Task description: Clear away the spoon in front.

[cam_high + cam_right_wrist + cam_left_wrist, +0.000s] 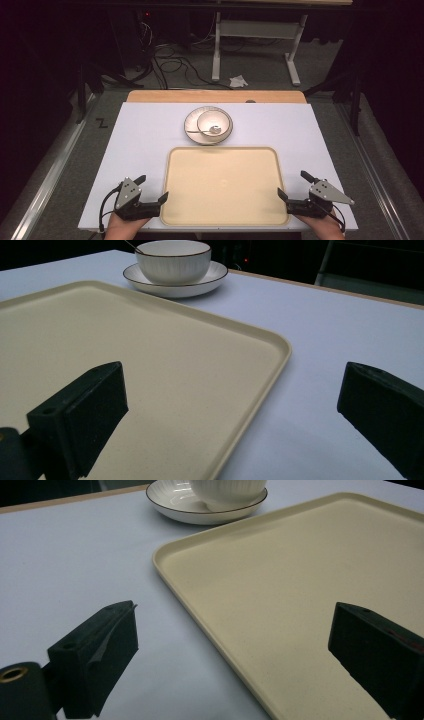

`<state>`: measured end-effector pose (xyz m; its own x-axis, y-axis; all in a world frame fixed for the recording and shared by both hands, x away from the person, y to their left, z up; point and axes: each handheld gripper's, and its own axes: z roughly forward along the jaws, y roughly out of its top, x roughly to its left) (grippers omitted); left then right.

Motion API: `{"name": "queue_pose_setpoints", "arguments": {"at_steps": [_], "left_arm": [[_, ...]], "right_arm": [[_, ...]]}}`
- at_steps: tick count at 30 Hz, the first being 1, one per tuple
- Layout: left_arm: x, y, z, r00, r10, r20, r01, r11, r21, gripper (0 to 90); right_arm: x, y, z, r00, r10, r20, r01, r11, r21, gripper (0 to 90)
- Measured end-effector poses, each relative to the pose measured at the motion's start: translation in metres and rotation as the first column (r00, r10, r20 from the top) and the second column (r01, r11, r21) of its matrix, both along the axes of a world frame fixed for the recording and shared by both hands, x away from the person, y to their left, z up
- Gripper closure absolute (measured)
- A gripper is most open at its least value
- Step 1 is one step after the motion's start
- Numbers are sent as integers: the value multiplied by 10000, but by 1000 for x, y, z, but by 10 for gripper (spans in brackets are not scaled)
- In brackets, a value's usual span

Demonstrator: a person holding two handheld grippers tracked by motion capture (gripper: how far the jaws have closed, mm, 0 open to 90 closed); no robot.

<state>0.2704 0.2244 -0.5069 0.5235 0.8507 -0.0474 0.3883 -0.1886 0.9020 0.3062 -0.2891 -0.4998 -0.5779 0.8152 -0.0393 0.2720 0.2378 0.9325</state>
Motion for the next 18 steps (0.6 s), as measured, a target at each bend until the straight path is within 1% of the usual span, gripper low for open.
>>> {"name": "queue_pose_setpoints", "arguments": {"at_steps": [2,3,5,7,10,13,18], "left_arm": [[0,1,0,10000,17,-15,-17,10000,19,65],[0,2,-1,10000,41,-77,-42,10000,-42,65],[0,5,-1,9997,103,-199,-104,9999,-31,65],[2,8,-2,9992,286,-268,-290,9994,-161,68],[2,11,-2,9990,319,-318,-328,9991,-281,68],[0,12,-2,9990,337,-278,-346,9990,-296,71],[-2,13,-1,9993,332,-197,-338,9989,-327,79]], "right_arm": [[0,-2,0,10000,2,78,-2,10000,25,4],[0,-2,0,10000,2,78,-2,10000,25,4],[0,-4,1,9999,-3,157,2,10000,85,4],[0,-7,2,9998,-65,197,62,9998,169,4],[1,-9,2,9998,-115,174,112,9997,210,4],[0,-9,2,9997,-189,143,185,9994,278,4],[0,-7,3,9998,-99,193,96,9998,184,4]]}}
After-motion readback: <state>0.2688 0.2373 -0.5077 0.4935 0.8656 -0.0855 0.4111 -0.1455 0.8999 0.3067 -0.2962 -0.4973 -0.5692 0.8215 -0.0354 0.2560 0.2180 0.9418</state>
